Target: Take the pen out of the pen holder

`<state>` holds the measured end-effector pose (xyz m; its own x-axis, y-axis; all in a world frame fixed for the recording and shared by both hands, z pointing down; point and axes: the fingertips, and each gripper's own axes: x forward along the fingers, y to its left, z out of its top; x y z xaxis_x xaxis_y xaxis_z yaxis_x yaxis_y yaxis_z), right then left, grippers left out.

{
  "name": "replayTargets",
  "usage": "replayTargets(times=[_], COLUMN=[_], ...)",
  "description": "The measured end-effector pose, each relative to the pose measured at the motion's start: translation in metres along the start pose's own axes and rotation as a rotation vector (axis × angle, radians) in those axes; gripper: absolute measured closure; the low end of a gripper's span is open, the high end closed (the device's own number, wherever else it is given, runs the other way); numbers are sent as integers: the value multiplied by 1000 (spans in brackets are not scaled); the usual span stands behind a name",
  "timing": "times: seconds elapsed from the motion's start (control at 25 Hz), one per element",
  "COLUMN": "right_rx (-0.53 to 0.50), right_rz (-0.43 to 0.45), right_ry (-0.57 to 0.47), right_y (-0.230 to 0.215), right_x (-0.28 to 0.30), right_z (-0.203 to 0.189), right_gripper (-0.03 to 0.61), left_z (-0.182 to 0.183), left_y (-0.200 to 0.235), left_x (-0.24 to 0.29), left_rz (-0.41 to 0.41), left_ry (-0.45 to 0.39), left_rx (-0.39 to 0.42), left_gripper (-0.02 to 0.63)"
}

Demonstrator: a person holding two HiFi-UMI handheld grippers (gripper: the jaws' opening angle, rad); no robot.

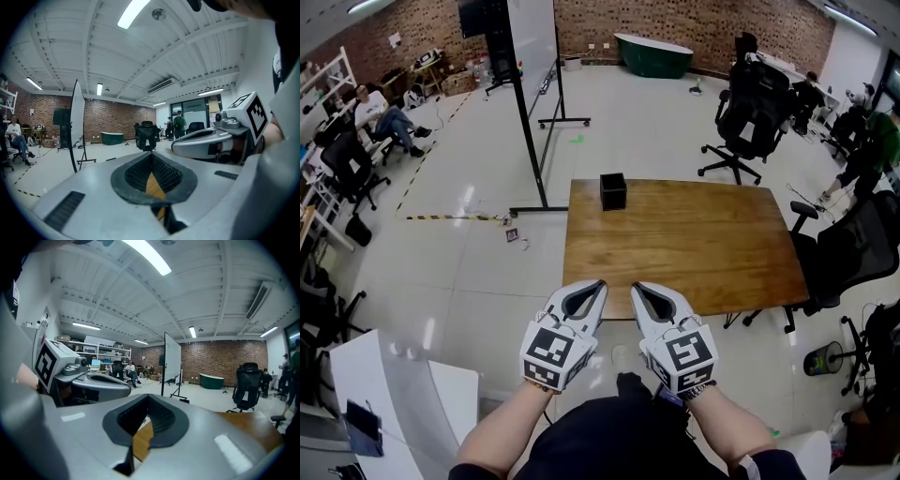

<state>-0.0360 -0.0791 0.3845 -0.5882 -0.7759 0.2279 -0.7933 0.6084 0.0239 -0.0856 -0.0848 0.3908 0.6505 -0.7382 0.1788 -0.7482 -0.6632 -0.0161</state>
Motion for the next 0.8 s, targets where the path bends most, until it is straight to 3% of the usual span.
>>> replayTargets(times=[0.8], right_rx=[73], right_rz=[50], right_ry=[78], right_y=[-132], right_x=[130], right_z=[-19], right_gripper=[577], left_z=[-22], left_y=[89], left_x=[155], left_rz=[43], left_ry=[107], left_rx=[-72], left_gripper=[609])
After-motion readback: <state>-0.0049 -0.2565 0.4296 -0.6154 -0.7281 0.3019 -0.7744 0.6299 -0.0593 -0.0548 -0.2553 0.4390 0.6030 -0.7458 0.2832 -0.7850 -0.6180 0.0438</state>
